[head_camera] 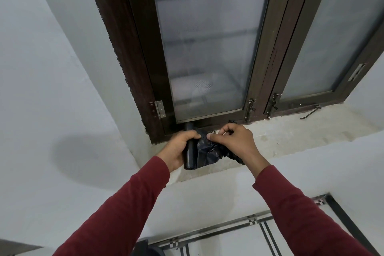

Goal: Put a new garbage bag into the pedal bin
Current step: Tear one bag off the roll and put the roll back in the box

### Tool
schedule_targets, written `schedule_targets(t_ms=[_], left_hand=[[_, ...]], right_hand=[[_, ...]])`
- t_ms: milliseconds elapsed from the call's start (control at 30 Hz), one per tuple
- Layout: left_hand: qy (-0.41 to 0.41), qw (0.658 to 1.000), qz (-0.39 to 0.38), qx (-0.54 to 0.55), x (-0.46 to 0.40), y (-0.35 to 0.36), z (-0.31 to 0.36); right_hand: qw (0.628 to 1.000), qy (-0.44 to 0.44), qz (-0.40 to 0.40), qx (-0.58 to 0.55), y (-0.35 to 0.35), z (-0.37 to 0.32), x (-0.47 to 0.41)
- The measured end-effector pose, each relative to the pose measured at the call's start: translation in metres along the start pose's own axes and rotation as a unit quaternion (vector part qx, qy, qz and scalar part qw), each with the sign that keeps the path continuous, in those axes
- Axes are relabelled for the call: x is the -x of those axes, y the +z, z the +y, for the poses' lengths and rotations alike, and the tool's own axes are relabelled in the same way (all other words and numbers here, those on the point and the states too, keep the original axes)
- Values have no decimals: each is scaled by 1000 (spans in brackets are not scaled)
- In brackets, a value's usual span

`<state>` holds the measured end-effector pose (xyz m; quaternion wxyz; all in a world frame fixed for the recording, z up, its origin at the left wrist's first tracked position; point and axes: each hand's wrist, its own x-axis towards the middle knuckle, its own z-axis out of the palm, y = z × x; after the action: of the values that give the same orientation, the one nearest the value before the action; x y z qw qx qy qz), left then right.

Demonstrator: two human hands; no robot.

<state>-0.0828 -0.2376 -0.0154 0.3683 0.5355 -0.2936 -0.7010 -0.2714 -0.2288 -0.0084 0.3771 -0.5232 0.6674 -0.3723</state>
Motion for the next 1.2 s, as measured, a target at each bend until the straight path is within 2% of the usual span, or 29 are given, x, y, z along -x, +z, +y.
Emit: schedule_targets(t_ms=[133, 267, 567, 900, 1067, 1200], left_hand=[[28, 1000, 11, -10, -1, 0, -1], [59, 998, 7, -30, -4, -2, -6], [134, 986, 56, -78, -9, -2, -9], [145, 980, 65, -116, -5, -3, -11], [101, 990, 71, -72, -6, -3, -12], [73, 995, 63, -41, -4, -1, -15]], right_hand=[[998, -3, -22, 62, -2, 1, -3], [996, 36, -64, 48, -3, 0, -6], [975, 97, -139, -144, 2, 4, -2], [994, -7, -65, -92, 19, 14, 1], [998, -59, -2, 26, 20, 11, 0], [992, -66, 39, 96, 28, 12, -1]])
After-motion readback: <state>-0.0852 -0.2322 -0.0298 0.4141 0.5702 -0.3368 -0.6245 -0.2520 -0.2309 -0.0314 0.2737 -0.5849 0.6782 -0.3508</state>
